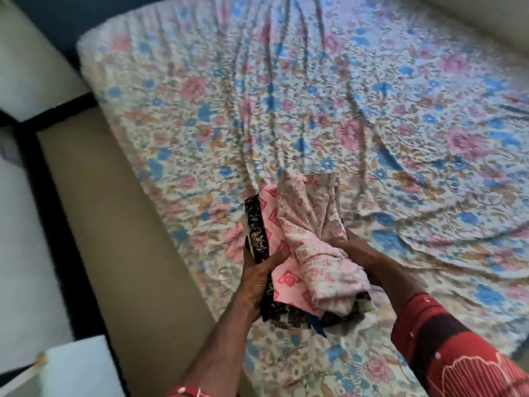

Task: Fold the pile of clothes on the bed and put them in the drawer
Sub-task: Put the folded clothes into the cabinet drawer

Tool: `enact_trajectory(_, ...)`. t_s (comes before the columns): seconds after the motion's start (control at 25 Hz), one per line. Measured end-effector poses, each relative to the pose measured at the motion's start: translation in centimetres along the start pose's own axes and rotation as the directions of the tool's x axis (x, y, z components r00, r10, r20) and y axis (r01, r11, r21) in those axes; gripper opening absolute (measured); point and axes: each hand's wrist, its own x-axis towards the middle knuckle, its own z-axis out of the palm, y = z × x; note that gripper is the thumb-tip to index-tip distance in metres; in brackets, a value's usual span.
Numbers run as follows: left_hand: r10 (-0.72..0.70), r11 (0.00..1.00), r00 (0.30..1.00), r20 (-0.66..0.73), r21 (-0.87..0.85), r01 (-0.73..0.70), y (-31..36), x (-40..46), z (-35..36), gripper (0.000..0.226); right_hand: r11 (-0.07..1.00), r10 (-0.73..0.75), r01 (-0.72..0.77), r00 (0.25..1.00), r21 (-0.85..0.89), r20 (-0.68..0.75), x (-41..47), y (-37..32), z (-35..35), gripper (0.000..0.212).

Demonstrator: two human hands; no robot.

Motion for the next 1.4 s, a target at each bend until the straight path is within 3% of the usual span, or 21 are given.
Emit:
enact_trajectory(0.12, 0.071, 0.995, 0.994, -0.089, -0.064, -0.077, 4.1, -2.9, -7.5, 0.09, 0.999, -0.008, 0.015, 0.989, -0.051, 0.145, 0.6, -3.9, 9.5, 0.051)
enact_trajectory(0.16, 0.091, 0.992, 0.989, -0.12, -0.073, -0.101, 5.3, -3.9, -9.5, 0.089, 0.998, -0.007, 0.017, 0.986, -0.059, 0.168, 0.7, -5.1, 12.3, 0.045)
enact_trajectory(0.28, 0.168, 0.971, 0.955, -0.244, -0.124, -0.203, 8.3, -8.2, -17.7, 0.081, 0.985, -0.006, 0.059, 0.952, -0.164, 0.306, 1.3, -7.2, 23.1, 0.074)
enact_trajectory(0.48, 0.231, 0.939, 0.871, -0.434, -0.134, -0.316, 9.7, -18.3, -33.0, 0.086, 0.955, 0.05, 0.109, 0.856, -0.275, 0.514, -0.4, -5.3, 42.4, 0.045)
enact_trajectory(0.6, 0.256, 0.92, 0.787, -0.561, -0.108, -0.377, 9.1, -25.9, -40.7, 0.078, 0.946, 0.085, 0.125, 0.795, -0.299, 0.6, -3.8, -1.1, 52.5, 0.045)
enact_trajectory(0.72, 0.158, 0.933, 0.716, -0.68, -0.135, -0.334, 6.2, -32.8, -47.4, 0.104, 0.946, 0.124, 0.122, 0.719, -0.3, 0.684, -8.1, 4.2, 60.1, 0.054)
enact_trajectory(0.84, 0.002, 0.957, 0.696, -0.718, -0.2, -0.21, 2.2, -37.7, -51.7, 0.117, 0.942, 0.203, 0.072, 0.654, -0.327, 0.729, -11.4, 9.6, 64.5, 0.089)
enact_trajectory(1.0, -0.039, 0.974, 0.636, -0.77, -0.171, -0.148, -1.9, -40.4, -55.2, 0.134, 0.917, 0.31, -0.016, 0.661, -0.4, 0.683, -12.6, 16.1, 67.5, 0.112)
enact_trajectory(1.12, -0.044, 0.975, 0.615, -0.787, -0.169, -0.146, -4.3, -40.7, -57.0, 0.134, 0.901, 0.382, -0.107, 0.657, -0.421, 0.65, -13.3, 19.0, 68.3, 0.107)
enact_trajectory(1.24, -0.071, 0.987, 0.606, -0.792, -0.144, -0.072, -5.8, -39.9, -58.6, 0.114, 0.863, 0.493, -0.277, 0.644, -0.422, 0.585, -13.5, 20.9, 68.0, 0.089)
enact_trajectory(1.32, -0.067, 0.997, 0.602, -0.796, -0.074, 0.014, -6.4, -39.0, -59.9, 0.118, 0.835, 0.543, -0.348, 0.647, -0.426, 0.536, -13.4, 22.3, 68.3, 0.086)
enact_trajectory(1.4, -0.089, 0.994, 0.581, -0.809, -0.038, 0.101, -6.9, -37.7, -61.0, 0.097, 0.807, 0.582, -0.389, 0.651, -0.444, 0.488, -12.9, 23.5, 69.0, 0.091)
